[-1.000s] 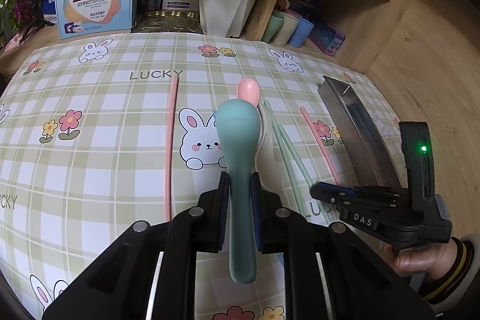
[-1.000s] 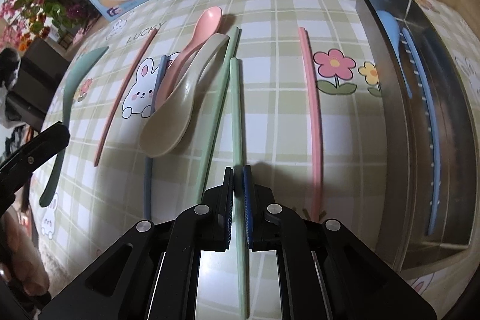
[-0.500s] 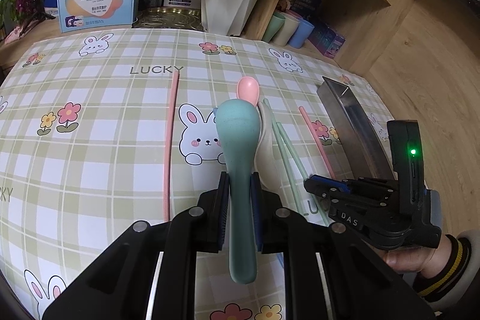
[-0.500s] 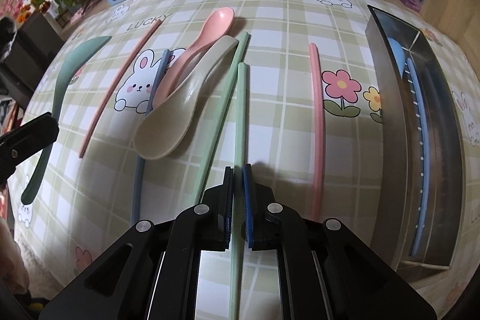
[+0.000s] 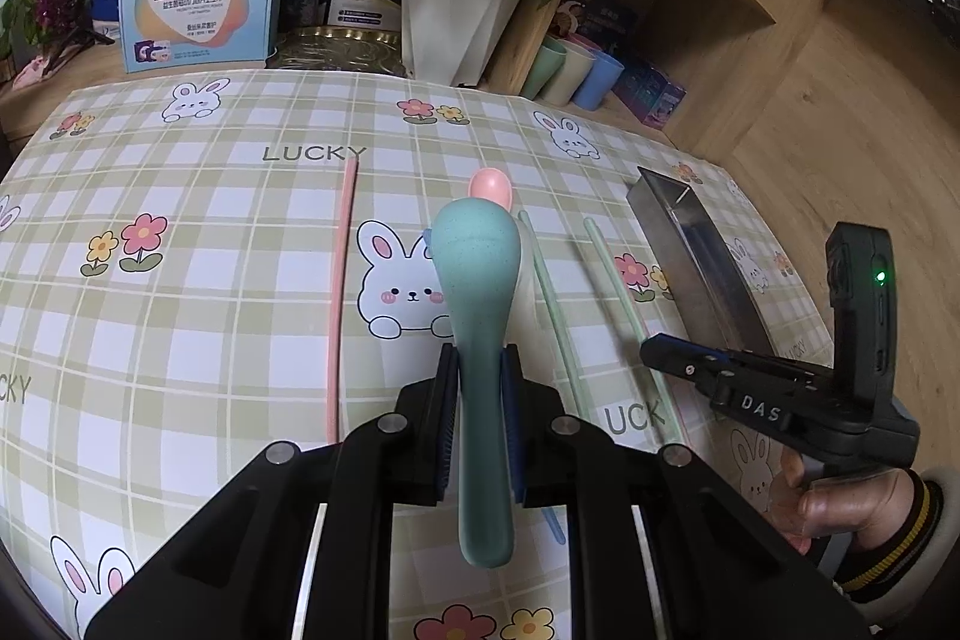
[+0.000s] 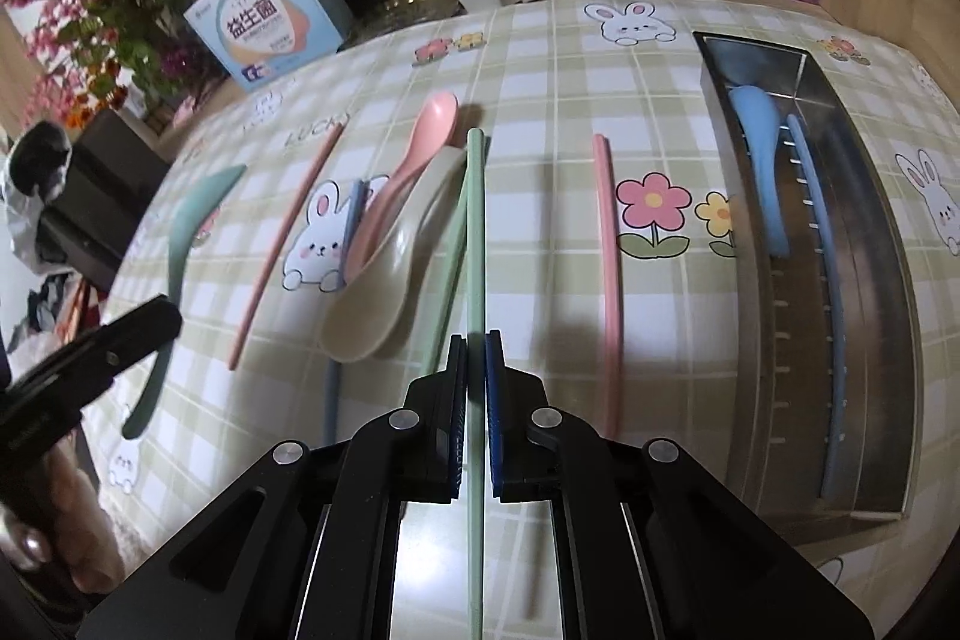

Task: Organize utensils
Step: 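Carry the green chopstick toward the steel tray with the right gripper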

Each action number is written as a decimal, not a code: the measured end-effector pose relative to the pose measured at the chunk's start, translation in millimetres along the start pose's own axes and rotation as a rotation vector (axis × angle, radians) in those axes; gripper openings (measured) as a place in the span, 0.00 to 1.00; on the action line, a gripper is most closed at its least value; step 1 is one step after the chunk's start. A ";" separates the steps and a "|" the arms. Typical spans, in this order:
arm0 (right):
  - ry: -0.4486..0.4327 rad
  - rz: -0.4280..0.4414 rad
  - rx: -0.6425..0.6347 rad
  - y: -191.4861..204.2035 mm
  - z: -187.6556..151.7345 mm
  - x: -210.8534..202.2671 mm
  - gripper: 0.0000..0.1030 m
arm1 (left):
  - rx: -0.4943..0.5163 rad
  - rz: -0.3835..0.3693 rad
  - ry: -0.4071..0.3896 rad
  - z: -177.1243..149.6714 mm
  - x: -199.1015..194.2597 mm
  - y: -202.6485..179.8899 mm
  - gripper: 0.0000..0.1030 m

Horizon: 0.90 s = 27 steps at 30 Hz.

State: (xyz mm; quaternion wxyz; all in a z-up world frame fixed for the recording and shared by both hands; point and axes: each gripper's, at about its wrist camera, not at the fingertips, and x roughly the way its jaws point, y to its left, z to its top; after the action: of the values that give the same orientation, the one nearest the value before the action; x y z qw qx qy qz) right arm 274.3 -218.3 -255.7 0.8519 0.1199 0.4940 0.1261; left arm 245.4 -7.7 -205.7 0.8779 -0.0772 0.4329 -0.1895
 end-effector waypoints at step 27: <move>-0.032 -0.332 0.193 -130.6 58.6 -10.8 0.06 | -0.016 0.017 0.009 3.0 3.4 8.0 0.14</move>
State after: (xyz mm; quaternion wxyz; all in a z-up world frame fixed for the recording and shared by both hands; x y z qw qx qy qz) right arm 332.8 -349.3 -261.5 0.8533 0.1198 0.5032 -0.0660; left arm 251.8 -1.8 -208.8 0.8768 -0.0798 0.4392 -0.1788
